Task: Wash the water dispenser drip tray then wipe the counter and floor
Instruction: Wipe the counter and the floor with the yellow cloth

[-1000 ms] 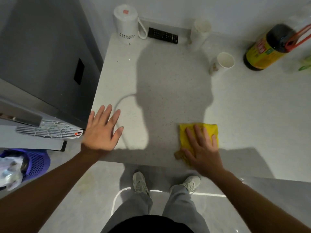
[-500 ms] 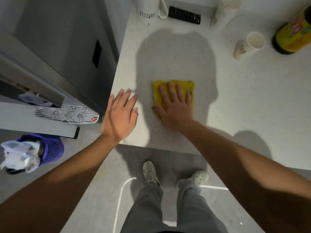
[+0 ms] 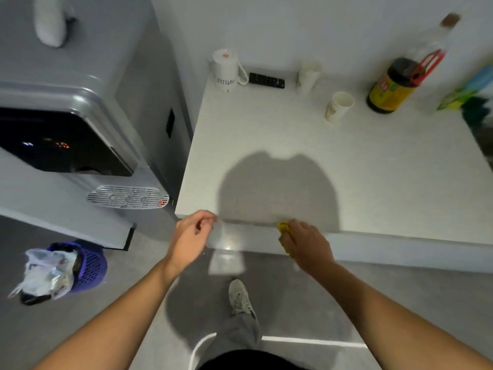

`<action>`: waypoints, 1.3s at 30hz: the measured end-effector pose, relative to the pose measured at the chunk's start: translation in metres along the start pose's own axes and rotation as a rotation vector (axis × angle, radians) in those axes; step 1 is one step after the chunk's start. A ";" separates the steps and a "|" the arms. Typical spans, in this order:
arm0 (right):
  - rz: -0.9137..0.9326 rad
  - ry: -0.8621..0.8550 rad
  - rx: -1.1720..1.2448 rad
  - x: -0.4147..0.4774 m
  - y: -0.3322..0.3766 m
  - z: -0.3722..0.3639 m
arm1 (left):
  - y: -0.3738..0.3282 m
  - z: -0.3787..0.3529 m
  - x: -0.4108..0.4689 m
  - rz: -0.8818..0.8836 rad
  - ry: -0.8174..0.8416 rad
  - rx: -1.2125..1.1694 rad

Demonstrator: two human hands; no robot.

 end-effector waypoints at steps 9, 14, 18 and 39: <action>-0.304 0.061 0.463 -0.130 0.006 -0.088 | 0.052 0.026 -0.129 0.435 0.357 0.126; -0.463 0.126 0.592 -0.212 0.040 -0.118 | 0.075 0.065 -0.199 0.547 0.367 0.187; -0.564 0.146 0.610 -0.247 0.074 -0.137 | 0.105 0.106 -0.239 0.596 0.379 0.216; -0.524 0.483 0.557 -0.201 0.398 -0.353 | 0.420 0.368 -0.211 0.748 0.510 0.412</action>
Point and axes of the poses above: each hand's wrist, its own x-axis towards the middle knuckle, its own z-axis out of the back of the hand, y = z × x, the point moved 2 cm from there along x, towards the middle knuckle, and after that the axes turned 11 degrees about -x, right-handed, at the moved point
